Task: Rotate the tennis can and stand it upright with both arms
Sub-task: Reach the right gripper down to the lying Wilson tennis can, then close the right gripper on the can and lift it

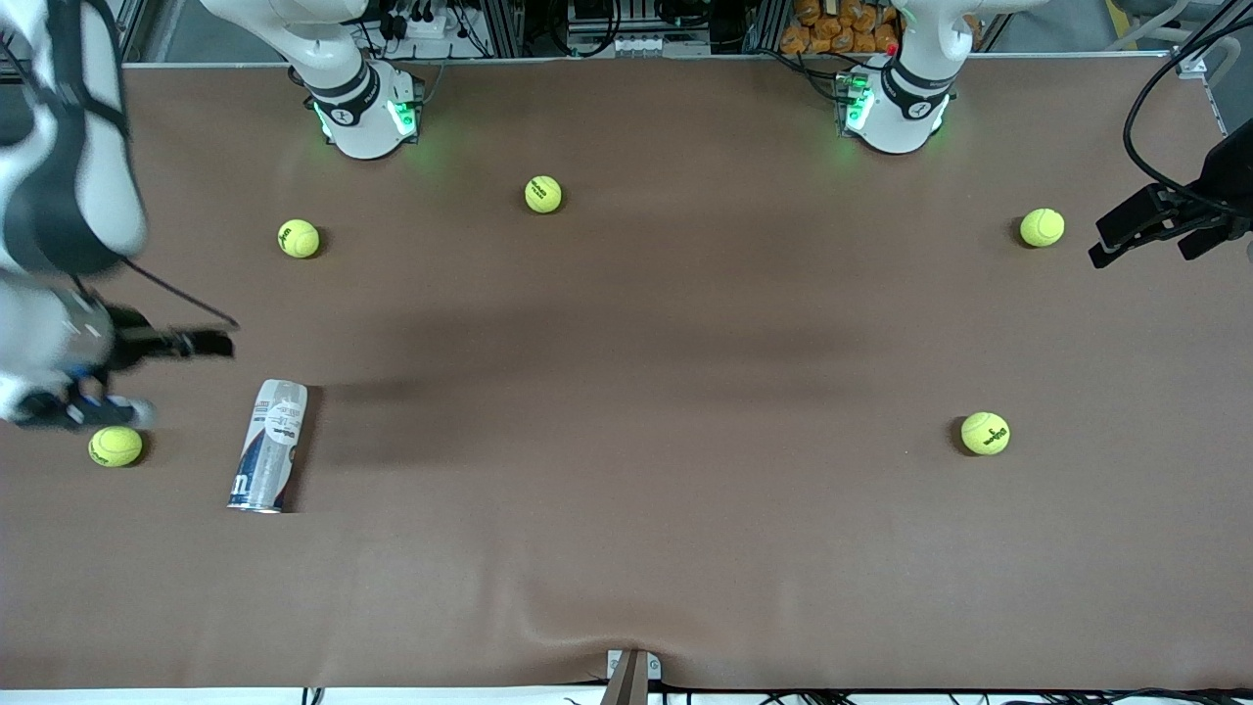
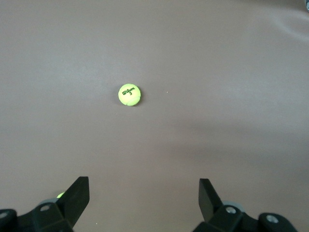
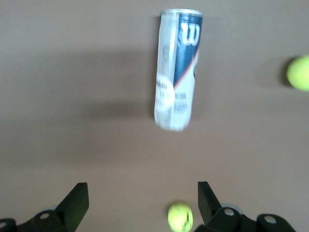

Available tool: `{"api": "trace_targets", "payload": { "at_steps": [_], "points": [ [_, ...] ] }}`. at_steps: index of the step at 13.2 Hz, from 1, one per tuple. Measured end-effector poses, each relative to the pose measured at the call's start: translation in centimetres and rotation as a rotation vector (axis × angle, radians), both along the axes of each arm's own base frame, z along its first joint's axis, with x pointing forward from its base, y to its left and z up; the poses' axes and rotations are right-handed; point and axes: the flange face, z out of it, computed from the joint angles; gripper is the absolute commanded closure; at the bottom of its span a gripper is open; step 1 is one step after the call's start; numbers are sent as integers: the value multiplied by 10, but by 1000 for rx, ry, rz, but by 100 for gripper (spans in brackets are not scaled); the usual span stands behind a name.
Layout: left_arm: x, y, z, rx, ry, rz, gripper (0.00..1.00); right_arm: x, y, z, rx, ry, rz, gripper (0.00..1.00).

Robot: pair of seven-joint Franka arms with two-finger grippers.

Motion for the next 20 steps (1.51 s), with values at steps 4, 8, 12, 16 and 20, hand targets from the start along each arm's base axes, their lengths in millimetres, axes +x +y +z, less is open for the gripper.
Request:
{"api": "trace_targets", "payload": {
  "at_steps": [4, 8, 12, 16, 20],
  "points": [
    [-1, -1, -1, 1, 12, -2, 0, 33, -4, -123, 0, -18, 22, 0],
    [-1, -1, -2, 1, 16, -2, 0, 32, -21, -168, 0, 19, 10, 0],
    [-1, -1, -2, 1, 16, -2, 0, 35, -41, -192, 20, -7, 70, 0],
    [-1, 0, -2, 1, 16, -1, 0, 36, -47, -206, 25, -14, 90, 0],
    [-1, 0, -2, 1, 16, 0, 0, 30, -47, -225, 28, 11, 92, 0]
  ]
}}
